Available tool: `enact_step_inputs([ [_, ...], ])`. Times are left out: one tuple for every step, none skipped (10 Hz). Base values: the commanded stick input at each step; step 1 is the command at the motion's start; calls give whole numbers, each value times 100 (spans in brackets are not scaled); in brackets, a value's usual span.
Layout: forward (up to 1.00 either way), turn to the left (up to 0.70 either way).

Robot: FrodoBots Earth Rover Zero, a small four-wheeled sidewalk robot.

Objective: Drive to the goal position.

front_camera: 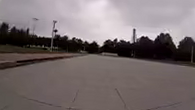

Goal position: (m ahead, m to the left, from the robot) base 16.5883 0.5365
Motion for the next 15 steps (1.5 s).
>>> enact_step_inputs([
  [70,0],
  [70,0],
  [70,0],
  [70,0],
  [70,0],
  [70,0],
  [70,0],
  [70,0],
  [70,0],
  [70,0],
  [70,0],
  [70,0],
  [70,0],
  [70,0],
  [70,0],
])
